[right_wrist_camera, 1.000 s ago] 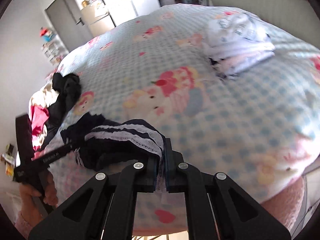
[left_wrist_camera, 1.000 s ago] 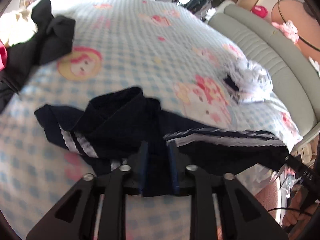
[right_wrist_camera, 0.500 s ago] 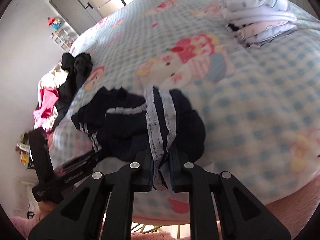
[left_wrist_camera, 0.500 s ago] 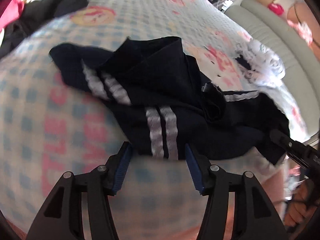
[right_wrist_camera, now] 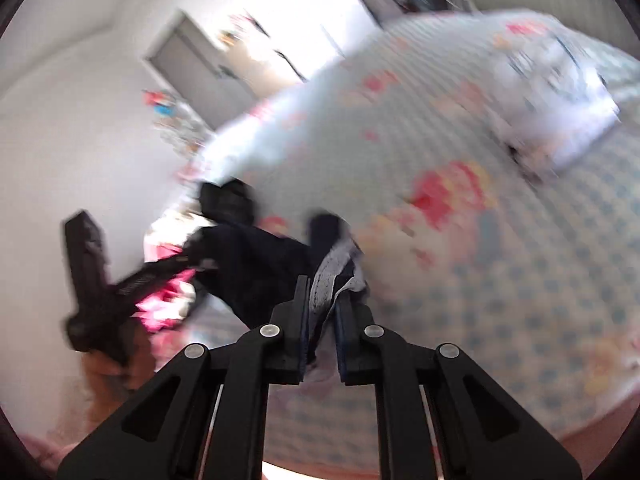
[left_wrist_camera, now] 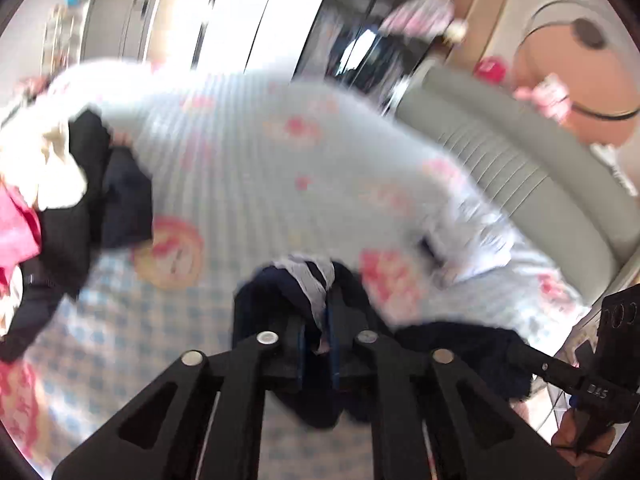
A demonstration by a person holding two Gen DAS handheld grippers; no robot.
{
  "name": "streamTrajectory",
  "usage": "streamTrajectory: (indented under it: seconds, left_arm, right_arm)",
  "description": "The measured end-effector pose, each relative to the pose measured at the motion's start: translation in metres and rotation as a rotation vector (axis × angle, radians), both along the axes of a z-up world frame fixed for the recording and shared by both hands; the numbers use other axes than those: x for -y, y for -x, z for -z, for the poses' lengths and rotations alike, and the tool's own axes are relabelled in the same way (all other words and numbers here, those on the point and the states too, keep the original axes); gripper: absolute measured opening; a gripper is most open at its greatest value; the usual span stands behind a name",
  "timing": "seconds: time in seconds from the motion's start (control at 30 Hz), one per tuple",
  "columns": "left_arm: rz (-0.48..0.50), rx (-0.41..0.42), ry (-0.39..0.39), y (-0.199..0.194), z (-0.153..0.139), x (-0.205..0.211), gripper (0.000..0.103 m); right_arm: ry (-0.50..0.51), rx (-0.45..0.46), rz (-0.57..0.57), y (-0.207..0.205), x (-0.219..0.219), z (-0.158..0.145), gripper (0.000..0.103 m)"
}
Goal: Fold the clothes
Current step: 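Carry the navy garment onto open bed space and lay it down with both grippers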
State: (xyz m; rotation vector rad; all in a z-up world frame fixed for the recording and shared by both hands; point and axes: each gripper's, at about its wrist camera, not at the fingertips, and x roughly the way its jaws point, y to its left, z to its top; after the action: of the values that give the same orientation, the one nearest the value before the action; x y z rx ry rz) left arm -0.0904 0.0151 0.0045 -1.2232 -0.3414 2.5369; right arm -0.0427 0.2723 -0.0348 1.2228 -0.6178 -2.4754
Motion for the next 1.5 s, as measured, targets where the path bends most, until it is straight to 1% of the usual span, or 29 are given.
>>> streamTrajectory:
  seconds: [0.13,0.17,0.2,0.27,0.33,0.37,0.43,0.47,0.5,0.57,0.6,0.63,0.67,0.7,0.77,0.8,0.9,0.97,1.0,1.1,1.13,1.2,1.3,1.33,1.37,1.4,1.43,1.47,1.5]
  left_arm:
    - [0.062,0.135,0.040,-0.014,0.052,-0.011,0.020]
    - [0.077,0.160,0.046,-0.020,0.064,-0.015,0.027]
    - [0.076,0.157,0.051,-0.020,0.066,-0.016,0.032]
    - [0.063,0.136,0.059,-0.018,0.065,-0.017,0.033]
    - [0.050,0.114,0.067,-0.016,0.063,-0.018,0.033]
    - [0.044,0.104,0.071,-0.015,0.063,-0.018,0.033]
    - [0.031,0.082,0.079,-0.013,0.061,-0.019,0.033]
    - [0.025,0.071,0.083,-0.012,0.061,-0.019,0.033]
    - [0.019,0.061,0.087,-0.011,0.060,-0.020,0.033]
    - [0.006,0.039,0.095,-0.009,0.058,-0.021,0.032]
    - [-0.001,0.028,0.099,-0.008,0.058,-0.021,0.032]
    - [-0.021,-0.012,0.092,-0.006,0.048,-0.020,0.032]
    - [-0.043,-0.058,0.075,-0.005,0.035,-0.016,0.032]
    - [-0.048,-0.079,0.052,-0.005,0.027,-0.013,0.033]
    - [-0.023,-0.038,0.016,-0.007,0.029,-0.010,0.033]
    - [-0.010,-0.010,0.011,-0.010,0.036,-0.010,0.033]
    - [-0.012,0.069,0.060,-0.025,0.071,-0.010,0.033]
    - [-0.039,0.130,0.091,-0.031,0.093,-0.006,0.033]
    - [-0.057,0.150,0.082,-0.031,0.100,-0.002,0.033]
    - [-0.105,0.150,0.036,-0.023,0.096,0.014,0.034]
    - [-0.121,0.149,0.020,-0.020,0.094,0.019,0.035]
    - [-0.135,0.126,-0.018,-0.010,0.087,0.024,0.044]
    - [-0.042,0.107,-0.078,0.006,0.087,0.022,0.049]
    - [-0.008,0.102,-0.084,0.012,0.080,0.018,0.047]
    - [0.025,0.098,-0.086,0.017,0.071,0.013,0.033]
    - [0.058,0.093,-0.088,0.023,0.062,0.008,0.022]
    - [0.091,0.088,-0.090,0.029,0.053,0.003,0.022]
    - [0.124,0.083,-0.092,0.035,0.043,-0.002,0.016]
    - [0.132,0.044,-0.094,0.034,0.028,-0.003,0.010]
  right_arm:
    - [-0.015,0.133,0.022,-0.011,-0.011,0.044,0.013]
    - [-0.018,0.166,0.027,-0.014,-0.014,0.055,0.013]
    - [-0.021,0.200,0.032,-0.016,-0.017,0.066,0.013]
    - [-0.016,0.229,0.045,-0.019,-0.023,0.074,0.015]
    - [0.003,0.247,0.057,-0.020,-0.030,0.079,0.022]
    - [-0.013,0.241,0.058,-0.019,-0.031,0.077,0.025]
    - [-0.063,0.233,0.052,-0.016,-0.028,0.072,0.027]
    - [-0.071,0.233,0.050,-0.014,-0.027,0.070,0.032]
    - [-0.079,0.232,0.048,-0.011,-0.026,0.069,0.042]
    - [-0.093,0.234,0.047,-0.007,-0.023,0.068,0.049]
    - [-0.104,0.231,0.043,-0.005,-0.022,0.068,0.049]
    - [-0.116,0.228,0.038,-0.004,-0.020,0.068,0.050]
    - [-0.128,0.224,0.033,-0.003,-0.019,0.068,0.054]
    - [-0.147,0.232,0.027,0.001,-0.017,0.073,0.058]
    - [-0.185,0.248,0.013,0.008,-0.011,0.082,0.059]
    - [-0.204,0.255,0.007,0.012,-0.009,0.087,0.059]
    - [-0.261,0.279,-0.014,0.023,-0.001,0.101,0.059]
    - [-0.298,0.256,-0.013,0.025,0.001,0.099,0.059]
    - [-0.303,0.240,-0.012,0.026,0.000,0.096,0.059]
    - [-0.309,0.258,-0.027,0.028,-0.002,0.103,0.060]
    - [-0.311,0.265,-0.032,0.029,-0.002,0.105,0.060]
    - [-0.279,0.285,-0.024,0.028,-0.008,0.109,0.060]
    - [-0.249,0.313,-0.024,0.031,-0.010,0.113,0.063]
    - [-0.253,0.295,-0.048,0.035,-0.006,0.107,0.063]
    - [-0.258,0.276,-0.072,0.039,-0.001,0.102,0.050]
    - [-0.263,0.257,-0.095,0.043,0.004,0.096,0.027]
    - [-0.268,0.238,-0.119,0.047,0.009,0.090,0.020]
    - [-0.229,0.179,-0.117,0.046,0.007,0.072,0.015]
    - [-0.189,0.119,-0.114,0.045,0.004,0.054,0.014]
